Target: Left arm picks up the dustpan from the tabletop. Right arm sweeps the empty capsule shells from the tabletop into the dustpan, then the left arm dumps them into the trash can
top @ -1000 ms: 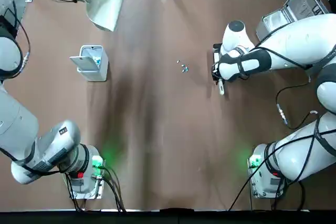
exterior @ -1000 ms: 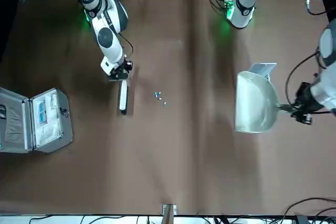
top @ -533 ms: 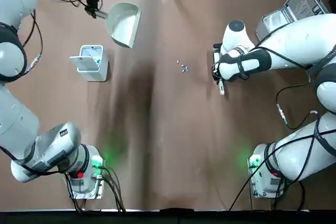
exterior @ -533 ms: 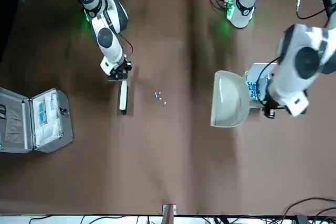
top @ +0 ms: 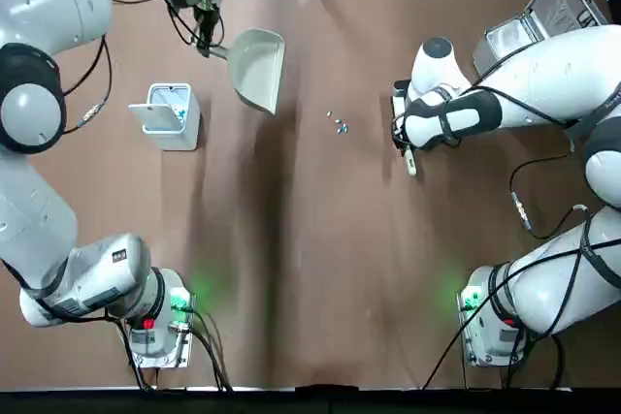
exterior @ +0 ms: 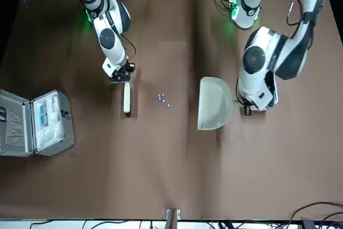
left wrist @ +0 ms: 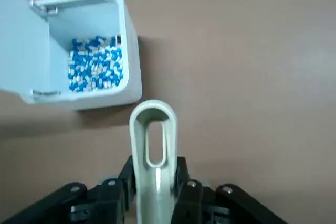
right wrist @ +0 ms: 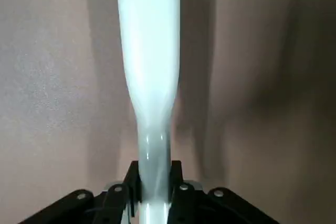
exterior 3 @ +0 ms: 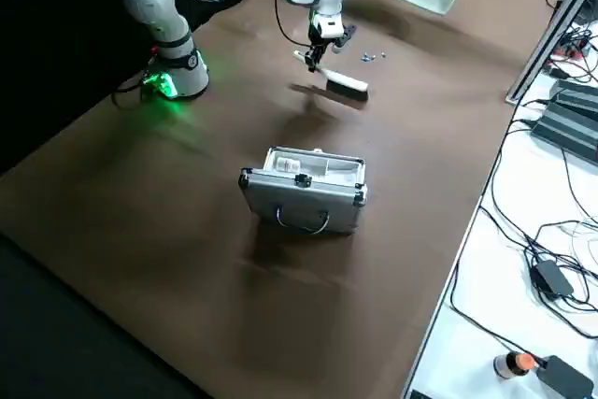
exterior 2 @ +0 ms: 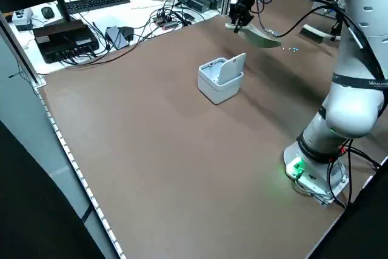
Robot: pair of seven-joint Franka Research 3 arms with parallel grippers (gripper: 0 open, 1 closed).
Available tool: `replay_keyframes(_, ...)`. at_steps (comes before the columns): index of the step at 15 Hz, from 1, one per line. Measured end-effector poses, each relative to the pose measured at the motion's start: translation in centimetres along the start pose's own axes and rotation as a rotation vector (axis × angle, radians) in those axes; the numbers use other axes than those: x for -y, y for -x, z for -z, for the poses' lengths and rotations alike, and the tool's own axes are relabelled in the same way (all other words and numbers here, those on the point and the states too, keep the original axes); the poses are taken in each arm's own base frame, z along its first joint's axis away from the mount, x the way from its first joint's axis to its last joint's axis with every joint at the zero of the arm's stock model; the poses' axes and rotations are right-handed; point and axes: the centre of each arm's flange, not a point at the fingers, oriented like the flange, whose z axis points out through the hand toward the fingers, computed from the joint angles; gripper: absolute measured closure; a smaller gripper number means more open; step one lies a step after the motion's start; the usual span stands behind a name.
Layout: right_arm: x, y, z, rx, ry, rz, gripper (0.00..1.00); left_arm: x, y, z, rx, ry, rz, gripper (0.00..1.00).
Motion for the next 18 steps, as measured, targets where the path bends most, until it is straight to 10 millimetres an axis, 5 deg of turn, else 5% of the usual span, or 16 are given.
replay_keyframes(6, 0.2, -0.4, 0.5, -0.012, -0.007, -0.037, 0.73, 1.8, 7.3, -3.3, 0.024, 0.009, -0.006, 0.67)
replay_keyframes(13, 1.7, -2.1, 3.2, -0.013, -0.013, -0.121, 0.73, 4.7, 11.4, -5.8, 0.017, 0.057, -0.002, 0.67)
replay_keyframes(18, 4.6, -3.5, 4.9, 0.050, 0.023, -0.169, 0.73, 5.5, 12.9, -7.2, 0.004, 0.053, -0.009, 0.67)
